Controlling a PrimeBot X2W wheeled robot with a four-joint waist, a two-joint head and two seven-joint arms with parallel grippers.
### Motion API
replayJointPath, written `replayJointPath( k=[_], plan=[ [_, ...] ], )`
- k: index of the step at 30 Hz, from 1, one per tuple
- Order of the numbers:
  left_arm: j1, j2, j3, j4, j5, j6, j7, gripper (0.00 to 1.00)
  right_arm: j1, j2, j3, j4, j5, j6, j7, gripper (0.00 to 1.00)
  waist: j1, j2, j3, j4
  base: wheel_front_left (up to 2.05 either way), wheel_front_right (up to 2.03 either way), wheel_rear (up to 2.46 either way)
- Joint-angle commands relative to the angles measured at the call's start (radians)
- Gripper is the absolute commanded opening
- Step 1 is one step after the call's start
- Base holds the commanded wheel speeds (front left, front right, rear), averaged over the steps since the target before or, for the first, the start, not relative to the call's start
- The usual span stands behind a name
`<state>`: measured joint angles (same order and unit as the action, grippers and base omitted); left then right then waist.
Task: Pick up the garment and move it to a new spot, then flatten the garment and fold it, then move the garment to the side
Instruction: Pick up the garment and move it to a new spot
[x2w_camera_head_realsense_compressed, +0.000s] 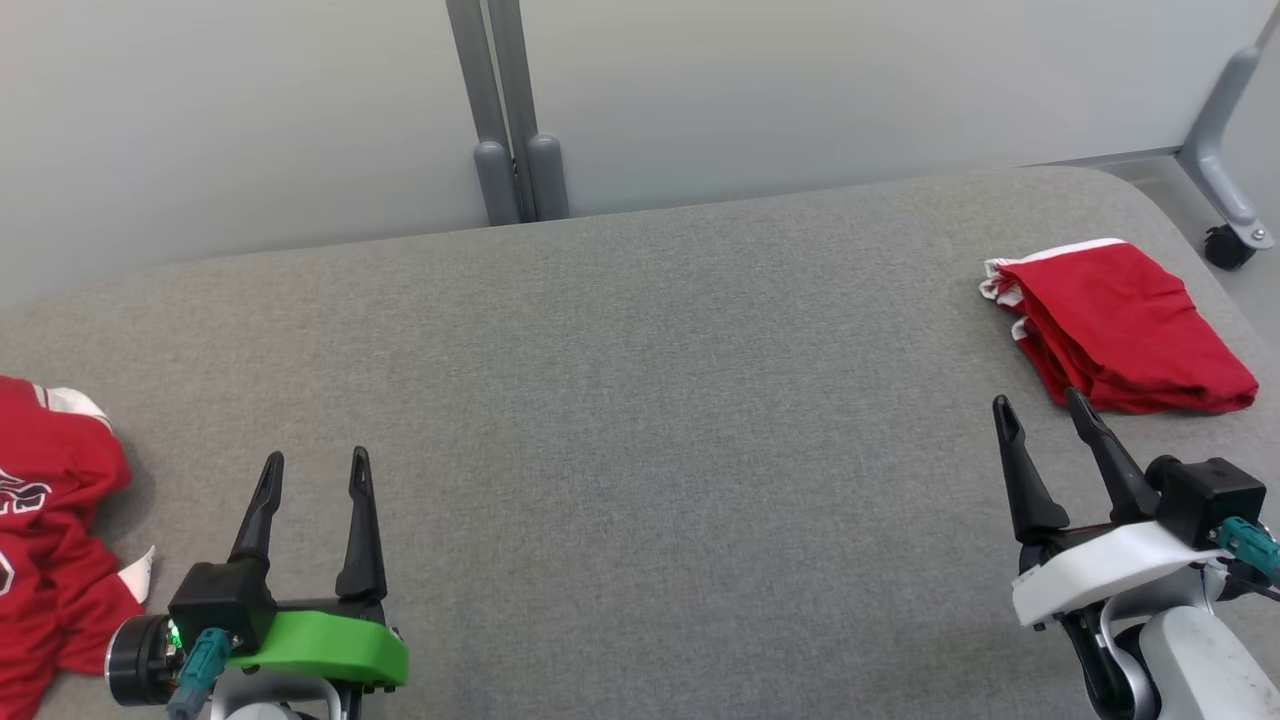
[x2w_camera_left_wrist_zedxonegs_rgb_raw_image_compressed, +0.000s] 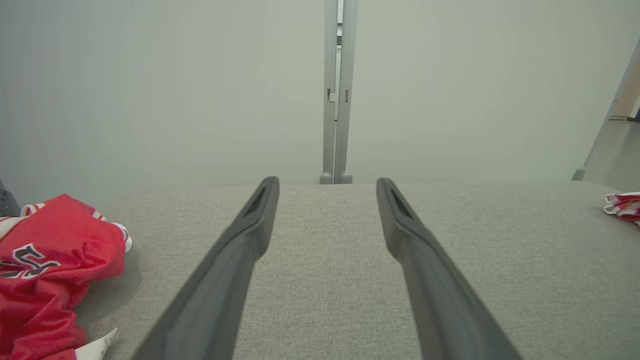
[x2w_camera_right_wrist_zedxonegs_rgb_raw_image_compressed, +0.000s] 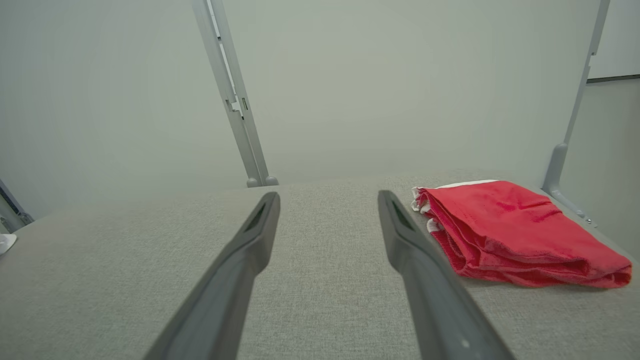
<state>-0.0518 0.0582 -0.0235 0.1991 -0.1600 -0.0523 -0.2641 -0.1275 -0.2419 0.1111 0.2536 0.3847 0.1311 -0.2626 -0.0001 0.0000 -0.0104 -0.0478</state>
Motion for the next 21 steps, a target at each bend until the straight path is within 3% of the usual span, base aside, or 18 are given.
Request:
replayJointPath(
  k=[1, 21],
  plan=[
    [0.0, 0.001, 0.003, 0.0, 0.015, -0.003, 0.0, 1.0, 0.001, -0.005, 0.001, -0.01, -0.005, -0.001, -0.003, 1.0, 0.0001, 0.0, 0.0, 0.019, 0.0, 0.0, 0.0],
    [0.026, 0.014, 0.053, 0.011, 0.026, 0.01, 0.0, 1.0, 0.005, 0.005, 0.09, -0.014, 0.028, -0.001, -0.003, 1.0, 0.0001, 0.0, -0.004, 0.37, 0.0, 0.0, 0.0]
  ],
)
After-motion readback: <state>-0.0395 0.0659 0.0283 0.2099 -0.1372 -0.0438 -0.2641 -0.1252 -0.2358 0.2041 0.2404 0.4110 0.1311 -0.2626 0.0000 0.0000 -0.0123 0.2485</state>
